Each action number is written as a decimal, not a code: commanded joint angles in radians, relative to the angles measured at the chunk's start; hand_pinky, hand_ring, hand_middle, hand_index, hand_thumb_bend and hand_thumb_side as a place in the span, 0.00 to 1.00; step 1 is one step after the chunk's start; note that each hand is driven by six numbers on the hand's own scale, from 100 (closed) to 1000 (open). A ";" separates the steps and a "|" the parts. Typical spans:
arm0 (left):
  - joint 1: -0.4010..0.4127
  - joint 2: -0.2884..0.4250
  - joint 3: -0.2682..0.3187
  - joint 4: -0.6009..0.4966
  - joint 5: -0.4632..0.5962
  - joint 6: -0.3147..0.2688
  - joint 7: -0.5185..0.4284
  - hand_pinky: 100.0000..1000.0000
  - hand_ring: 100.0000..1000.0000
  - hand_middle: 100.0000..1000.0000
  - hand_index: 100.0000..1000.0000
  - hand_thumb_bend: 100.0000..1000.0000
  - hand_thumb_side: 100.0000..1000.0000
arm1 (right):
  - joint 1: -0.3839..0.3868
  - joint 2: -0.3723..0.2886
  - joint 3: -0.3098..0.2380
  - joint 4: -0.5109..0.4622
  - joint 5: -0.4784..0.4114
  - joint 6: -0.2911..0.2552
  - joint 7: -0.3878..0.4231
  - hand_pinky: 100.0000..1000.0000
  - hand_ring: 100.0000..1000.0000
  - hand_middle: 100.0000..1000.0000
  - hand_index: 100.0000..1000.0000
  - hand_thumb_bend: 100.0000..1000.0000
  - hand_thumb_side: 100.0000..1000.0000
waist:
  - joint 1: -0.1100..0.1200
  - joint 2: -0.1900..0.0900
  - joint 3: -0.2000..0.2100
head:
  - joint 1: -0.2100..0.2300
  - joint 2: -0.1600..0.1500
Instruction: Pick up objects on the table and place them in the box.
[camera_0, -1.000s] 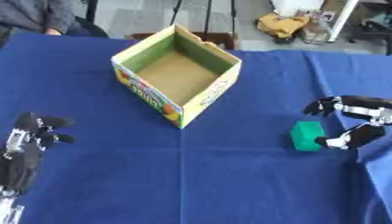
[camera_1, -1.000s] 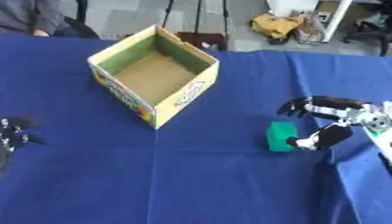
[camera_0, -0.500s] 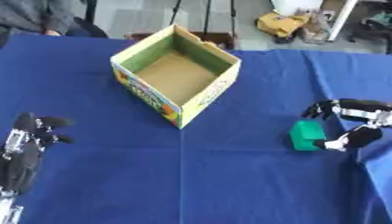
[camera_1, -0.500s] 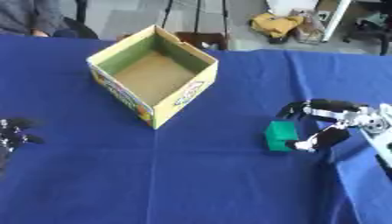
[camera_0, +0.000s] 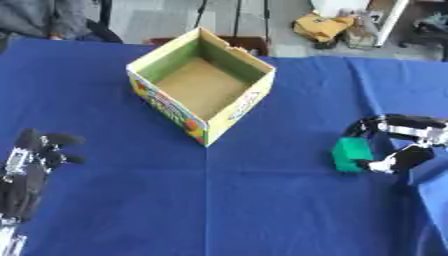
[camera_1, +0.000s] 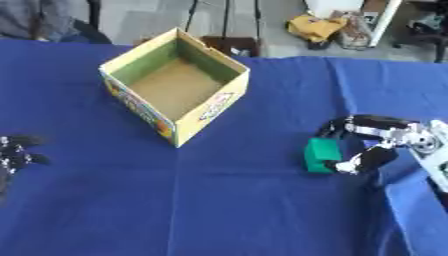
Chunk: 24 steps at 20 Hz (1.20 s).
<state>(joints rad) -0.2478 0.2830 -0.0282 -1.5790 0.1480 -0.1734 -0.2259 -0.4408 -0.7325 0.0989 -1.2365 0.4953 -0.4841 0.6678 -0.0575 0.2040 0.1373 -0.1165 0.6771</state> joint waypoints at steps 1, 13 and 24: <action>-0.012 0.020 -0.003 -0.011 0.000 -0.002 -0.003 0.56 0.77 0.56 0.62 0.31 1.00 | -0.019 -0.019 -0.009 0.002 0.009 -0.042 0.036 0.76 0.84 0.87 0.92 0.22 0.44 | 0.003 -0.011 0.001 | -0.003 0.007; -0.014 0.020 -0.003 -0.011 0.000 -0.001 -0.004 0.56 0.77 0.56 0.62 0.32 1.00 | -0.024 -0.009 -0.001 0.012 0.027 -0.051 0.045 0.75 0.81 0.85 0.91 0.21 0.44 | 0.002 -0.010 0.003 | -0.004 0.007; -0.013 0.019 -0.003 -0.010 -0.002 -0.001 -0.003 0.56 0.77 0.56 0.62 0.32 1.00 | -0.024 -0.003 -0.005 -0.004 0.045 -0.062 -0.025 0.62 0.58 0.49 0.53 0.02 0.30 | 0.001 -0.010 0.002 | -0.004 0.007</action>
<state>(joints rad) -0.2495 0.2829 -0.0330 -1.5790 0.1479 -0.1744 -0.2273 -0.4540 -0.7153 0.1000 -1.2227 0.5298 -0.5187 0.6324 -0.0584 0.2066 0.1400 -0.1177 0.6771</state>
